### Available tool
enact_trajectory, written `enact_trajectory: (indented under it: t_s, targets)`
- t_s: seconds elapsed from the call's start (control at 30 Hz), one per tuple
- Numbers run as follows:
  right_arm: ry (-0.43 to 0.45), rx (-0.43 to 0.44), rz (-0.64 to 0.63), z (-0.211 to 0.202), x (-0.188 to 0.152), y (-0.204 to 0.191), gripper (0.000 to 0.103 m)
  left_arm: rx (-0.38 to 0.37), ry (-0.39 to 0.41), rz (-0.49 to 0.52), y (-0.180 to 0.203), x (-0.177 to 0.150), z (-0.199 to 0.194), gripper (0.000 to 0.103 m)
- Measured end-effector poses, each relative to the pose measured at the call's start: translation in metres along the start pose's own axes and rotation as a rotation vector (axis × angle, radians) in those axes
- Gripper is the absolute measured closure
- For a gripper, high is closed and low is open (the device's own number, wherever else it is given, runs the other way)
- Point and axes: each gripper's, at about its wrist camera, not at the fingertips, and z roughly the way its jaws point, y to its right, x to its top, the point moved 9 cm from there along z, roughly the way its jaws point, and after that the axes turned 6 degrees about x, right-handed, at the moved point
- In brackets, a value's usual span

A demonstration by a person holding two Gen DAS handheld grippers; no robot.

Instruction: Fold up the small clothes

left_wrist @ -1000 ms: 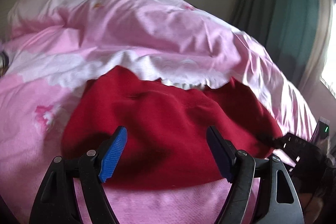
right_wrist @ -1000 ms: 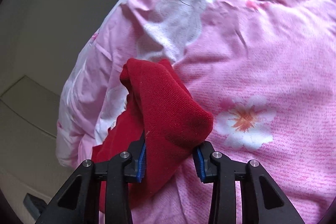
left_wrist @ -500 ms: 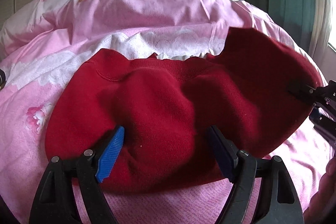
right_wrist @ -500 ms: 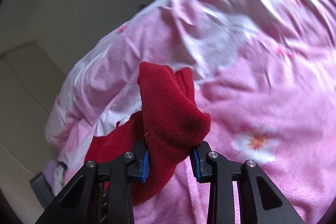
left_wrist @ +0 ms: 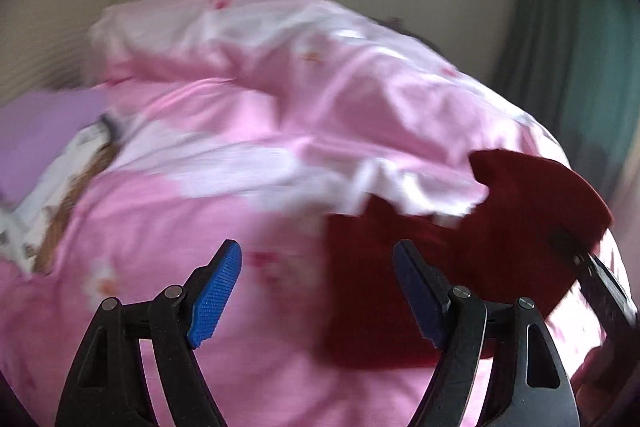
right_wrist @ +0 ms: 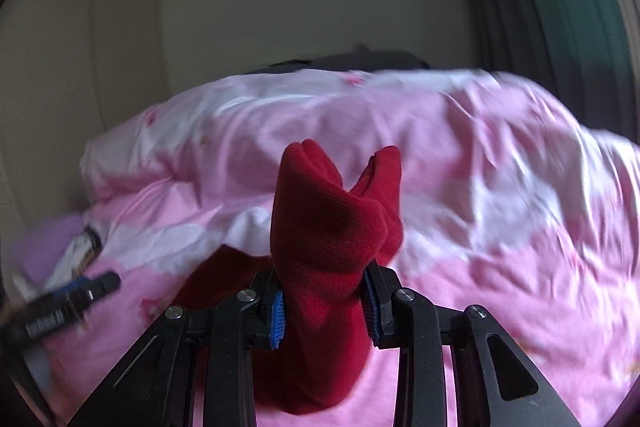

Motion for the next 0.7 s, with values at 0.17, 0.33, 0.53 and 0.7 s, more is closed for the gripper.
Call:
enact_trajectory:
  t_s: [0.17, 0.33, 0.53, 0.7]
  targets:
    - [-0.056, 0.049, -0.277, 0.027, -0.030, -0.088, 0.072, 0.075, -0.030, -0.060, -0.062, -0.002, 0.008, 0.025]
    - [-0.154, 0.057, -0.452, 0.049, -0.072, -0.131, 0.072, 0.085, -0.033, -0.128, -0.102, -0.003, 0.002, 0.025]
    - [-0.223, 0.087, -0.577, 0.052, -0.111, -0.150, 0.066, 0.048, -0.038, -0.097, -0.094, -0.002, -0.002, 0.025]
    - [-0.228, 0.199, -0.569, 0.041, -0.119, -0.158, 0.032, 0.006, -0.033, -0.051, -0.073, 0.000, -0.008, 0.025]
